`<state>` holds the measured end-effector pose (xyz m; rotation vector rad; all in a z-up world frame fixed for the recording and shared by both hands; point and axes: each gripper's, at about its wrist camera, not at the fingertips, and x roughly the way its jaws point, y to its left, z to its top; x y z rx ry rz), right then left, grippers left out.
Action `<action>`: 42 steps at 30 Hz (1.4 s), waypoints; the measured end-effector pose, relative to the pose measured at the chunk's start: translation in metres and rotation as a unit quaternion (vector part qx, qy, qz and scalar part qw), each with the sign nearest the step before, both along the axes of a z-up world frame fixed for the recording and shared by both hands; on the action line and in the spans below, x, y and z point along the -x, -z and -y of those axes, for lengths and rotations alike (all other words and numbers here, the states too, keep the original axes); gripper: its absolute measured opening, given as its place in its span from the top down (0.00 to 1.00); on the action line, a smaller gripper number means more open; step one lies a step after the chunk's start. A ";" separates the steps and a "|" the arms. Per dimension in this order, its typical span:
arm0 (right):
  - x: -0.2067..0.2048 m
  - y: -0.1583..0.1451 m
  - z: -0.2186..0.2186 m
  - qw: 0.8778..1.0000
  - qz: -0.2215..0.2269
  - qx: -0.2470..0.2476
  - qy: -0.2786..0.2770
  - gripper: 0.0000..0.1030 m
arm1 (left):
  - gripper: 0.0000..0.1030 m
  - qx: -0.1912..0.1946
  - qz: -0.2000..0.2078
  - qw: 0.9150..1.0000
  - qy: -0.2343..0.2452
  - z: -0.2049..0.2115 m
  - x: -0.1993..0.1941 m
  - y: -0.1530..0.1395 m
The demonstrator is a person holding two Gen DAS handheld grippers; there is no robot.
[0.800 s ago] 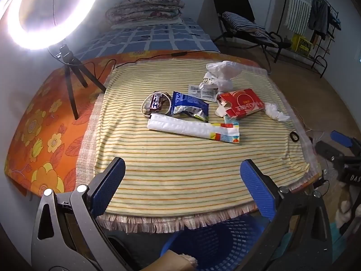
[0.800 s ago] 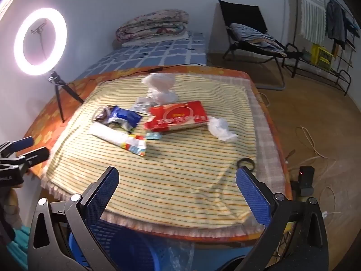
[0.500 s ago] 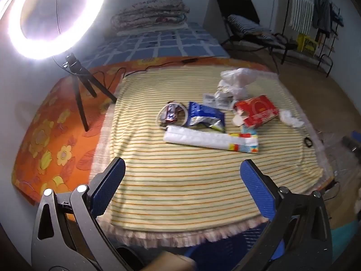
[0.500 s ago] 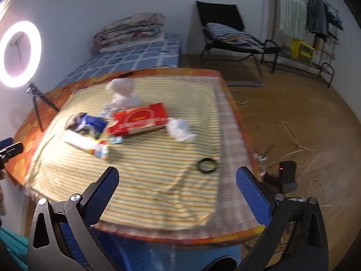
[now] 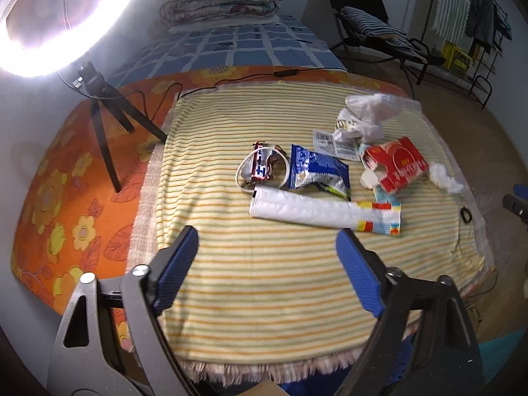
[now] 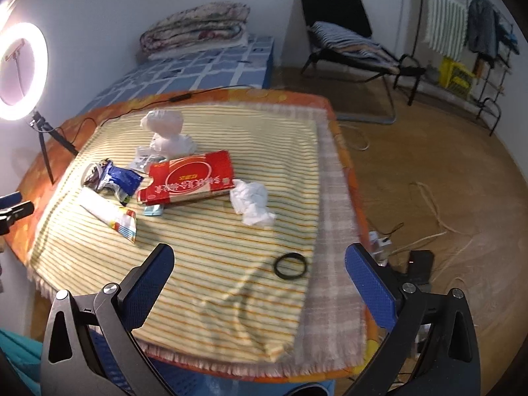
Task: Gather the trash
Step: 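Move both tools toward the trash items on the striped cloth, then grasp the white strip with the left tool while the right tool grasps crumpled tissue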
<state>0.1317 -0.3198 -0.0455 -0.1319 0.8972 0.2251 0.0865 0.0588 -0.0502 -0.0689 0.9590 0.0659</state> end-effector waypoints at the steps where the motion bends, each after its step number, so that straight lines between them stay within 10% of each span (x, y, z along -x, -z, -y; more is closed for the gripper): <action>1: -0.006 0.001 -0.003 1.000 -0.001 0.000 -0.002 0.00 | 0.19 0.006 -0.003 1.000 0.000 -0.002 -0.005 0.002; 20: -0.087 0.051 -0.028 0.994 -0.079 -0.074 0.006 0.03 | 0.66 0.130 -0.063 0.989 -0.010 -0.064 -0.125 0.062; 42: -0.125 0.074 -0.049 0.989 -0.116 -0.090 0.013 0.04 | 0.91 0.124 -0.075 0.989 -0.010 -0.062 -0.147 0.090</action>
